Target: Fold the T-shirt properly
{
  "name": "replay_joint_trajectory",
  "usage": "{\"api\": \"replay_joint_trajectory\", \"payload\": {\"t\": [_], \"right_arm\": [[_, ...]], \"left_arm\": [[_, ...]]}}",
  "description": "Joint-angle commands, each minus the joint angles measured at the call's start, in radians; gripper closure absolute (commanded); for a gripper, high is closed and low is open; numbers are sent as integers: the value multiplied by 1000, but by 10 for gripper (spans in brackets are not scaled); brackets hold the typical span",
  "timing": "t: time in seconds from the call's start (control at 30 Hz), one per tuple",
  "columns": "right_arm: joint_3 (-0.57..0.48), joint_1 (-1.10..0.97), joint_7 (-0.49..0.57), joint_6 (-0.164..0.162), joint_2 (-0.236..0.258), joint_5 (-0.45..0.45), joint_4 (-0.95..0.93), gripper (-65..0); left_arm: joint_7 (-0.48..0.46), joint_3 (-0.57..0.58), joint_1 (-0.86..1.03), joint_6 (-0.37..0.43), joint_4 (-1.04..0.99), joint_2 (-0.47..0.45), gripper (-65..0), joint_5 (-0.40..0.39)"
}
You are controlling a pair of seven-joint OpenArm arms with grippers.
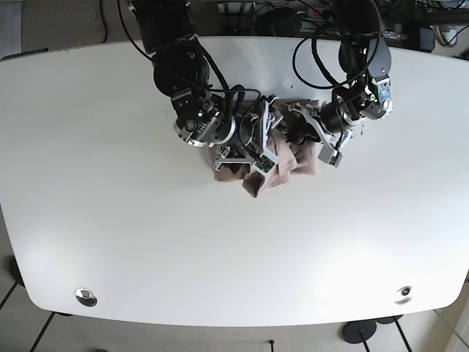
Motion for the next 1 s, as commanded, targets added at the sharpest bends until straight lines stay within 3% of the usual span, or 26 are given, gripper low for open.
{"api": "replay_joint_trajectory", "payload": {"t": [0.03, 0.17, 0.3, 0.37, 0.43, 0.5, 0.57, 0.63, 0.73, 0.8, 1.0], "right_arm": [[4, 3, 29, 10, -13, 21, 61, -555], [5, -17, 25, 6, 20, 164, 145, -545], [5, -17, 25, 2, 71, 314, 148, -545], [-7, -17, 25, 2, 56, 319, 110, -545], [-65, -18, 25, 1, -3, 313, 67, -545], [-114, -18, 25, -7, -29, 319, 56, -545], [-117, -11, 25, -50, -43, 320, 59, -545], [-116, 23, 27, -67, -49, 320, 58, -545], [-81, 37, 27, -65, -49, 320, 59, -545], [16, 35, 27, -60, -49, 320, 61, -545], [243, 77, 25, -60, 33, 320, 107, -536]], "left_arm": [[-11, -43, 9, -1, 92, -6, -32, -9], [-11, -190, 83, -1, 224, -10, -32, -9], [-11, -448, 136, -3, 264, -26, -32, -7], [-11, -526, 152, -3, 262, -82, -32, -7], [-11, -567, 173, -3, 265, -121, -32, -7], [-11, -589, 184, -3, 316, -142, -32, -7], [-11, -583, 204, -3, 371, -142, -32, -6], [-11, -541, 210, -3, 385, -139, -33, -7], [-11, -408, 213, -3, 388, -138, -32, -7], [-12, -293, 213, -3, 388, -136, -32, -6], [-15, -10, 207, 5, 388, -99, -31, -6]]}}
